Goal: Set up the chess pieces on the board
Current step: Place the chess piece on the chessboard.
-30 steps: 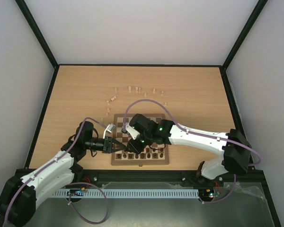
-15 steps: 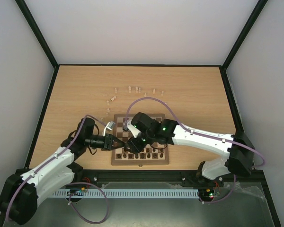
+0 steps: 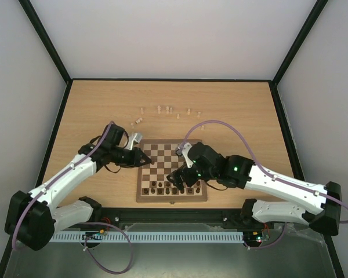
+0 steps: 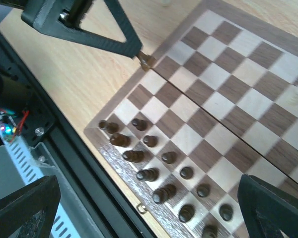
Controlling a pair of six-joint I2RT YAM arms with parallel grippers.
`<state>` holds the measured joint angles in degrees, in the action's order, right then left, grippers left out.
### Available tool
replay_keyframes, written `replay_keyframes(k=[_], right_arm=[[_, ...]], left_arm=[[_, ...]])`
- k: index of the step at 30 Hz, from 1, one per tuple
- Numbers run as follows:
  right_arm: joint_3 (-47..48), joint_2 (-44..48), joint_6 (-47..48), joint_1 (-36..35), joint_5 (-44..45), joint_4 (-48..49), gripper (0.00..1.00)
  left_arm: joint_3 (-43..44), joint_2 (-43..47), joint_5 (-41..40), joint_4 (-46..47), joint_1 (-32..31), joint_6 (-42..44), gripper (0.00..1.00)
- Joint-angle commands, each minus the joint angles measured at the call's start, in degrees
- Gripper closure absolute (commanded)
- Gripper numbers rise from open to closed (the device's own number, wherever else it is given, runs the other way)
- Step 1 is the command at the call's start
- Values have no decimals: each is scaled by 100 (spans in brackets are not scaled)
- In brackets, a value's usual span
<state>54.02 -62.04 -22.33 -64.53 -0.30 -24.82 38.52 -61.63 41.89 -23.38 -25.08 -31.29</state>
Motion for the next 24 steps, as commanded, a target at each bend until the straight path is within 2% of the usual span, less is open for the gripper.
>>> replay_keyframes(k=[1,6,12,19,24], right_arm=[[-343,453,-409,-28,754,-337,1],[-524,713,-471,-30,841,-311,2],[-548,877,-400,-29,700,-267,1],[-588,948,-369,-24,544,-224,1],[-610,966,-356,-25,479,-203,1]], left_arm=[[580,-348,-1059,-1328,0,487,94],[1229,-595,-1980,-2213,-181,547,94],[1726,-782,-3054,-2968,-750,287,94],[1796,-1047,-4041,-3377,-1867,-343,94],[1905,-1271,-4453,-3488,-2400,-657,93]])
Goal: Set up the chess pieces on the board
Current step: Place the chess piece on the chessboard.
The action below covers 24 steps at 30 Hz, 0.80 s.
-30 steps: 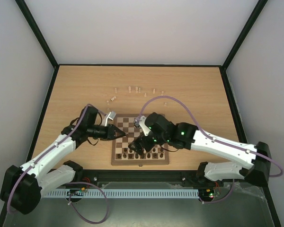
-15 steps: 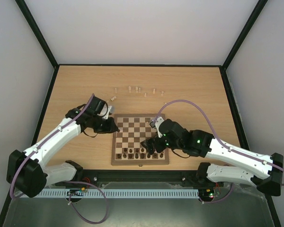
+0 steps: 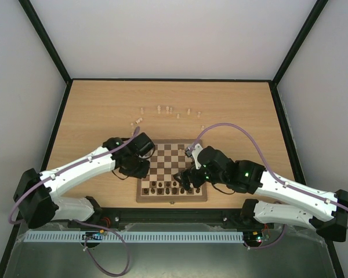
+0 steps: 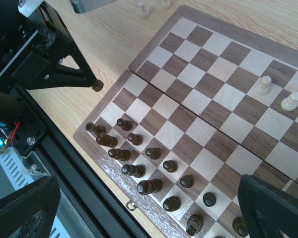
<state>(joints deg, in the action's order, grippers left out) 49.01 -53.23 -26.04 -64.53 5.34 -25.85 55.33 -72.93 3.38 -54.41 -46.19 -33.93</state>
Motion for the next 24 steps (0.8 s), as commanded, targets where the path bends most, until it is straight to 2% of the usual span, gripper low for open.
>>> replay_keyframes(k=[1,9,16,24], right_arm=[[-103,85,12,-27,-79,-108,1],[-107,50,20,-28,-61,-108,1],[-107,6,29,-25,-78,-128,1],[-104,-16,38,-31,-107,-121,1]], left_arm=[[244,-212,-650,-386,-372,-426,93],[249,-488,-802,-163,-833,-618,93],[-65,-540,-696,246,-929,-709,91],[-149,-722,-878,283,-1109,-805,91]])
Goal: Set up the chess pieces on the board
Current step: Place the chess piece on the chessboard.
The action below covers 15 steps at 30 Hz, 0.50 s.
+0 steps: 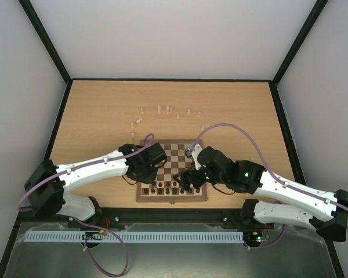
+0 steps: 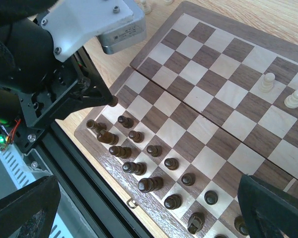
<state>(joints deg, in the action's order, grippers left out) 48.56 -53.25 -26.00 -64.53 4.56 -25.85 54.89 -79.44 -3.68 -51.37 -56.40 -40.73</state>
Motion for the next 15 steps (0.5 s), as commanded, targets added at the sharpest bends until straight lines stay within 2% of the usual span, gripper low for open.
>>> replay_keyframes(k=[1,15], right_arm=[[-61,-7,33,-32,-41,-111,1],[-77,17,47,-29,-88,-104,1]], left_arm=[[-121,-83,-180,-18,-102,-134,91],[-399,-79,-192,223,-287,-320,89]])
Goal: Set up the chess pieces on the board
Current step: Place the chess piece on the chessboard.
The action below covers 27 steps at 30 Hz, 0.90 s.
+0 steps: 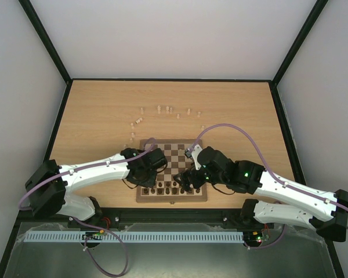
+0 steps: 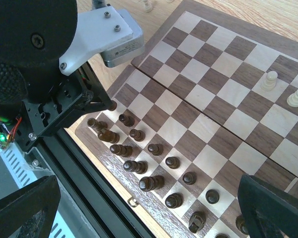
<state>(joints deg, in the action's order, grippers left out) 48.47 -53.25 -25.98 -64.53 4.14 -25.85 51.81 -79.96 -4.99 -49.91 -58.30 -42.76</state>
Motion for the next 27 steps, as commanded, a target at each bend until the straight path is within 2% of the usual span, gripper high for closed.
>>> replay_keyframes(k=[1,27], right_arm=[[-71,17,48,-33,-53,-99,2],[-90,43,49,-28,-117,-102,1]], left_arm=[[-98,-30,-63,93,-99,-118,89],[-286,-99,-89,163,-158,-147,85]])
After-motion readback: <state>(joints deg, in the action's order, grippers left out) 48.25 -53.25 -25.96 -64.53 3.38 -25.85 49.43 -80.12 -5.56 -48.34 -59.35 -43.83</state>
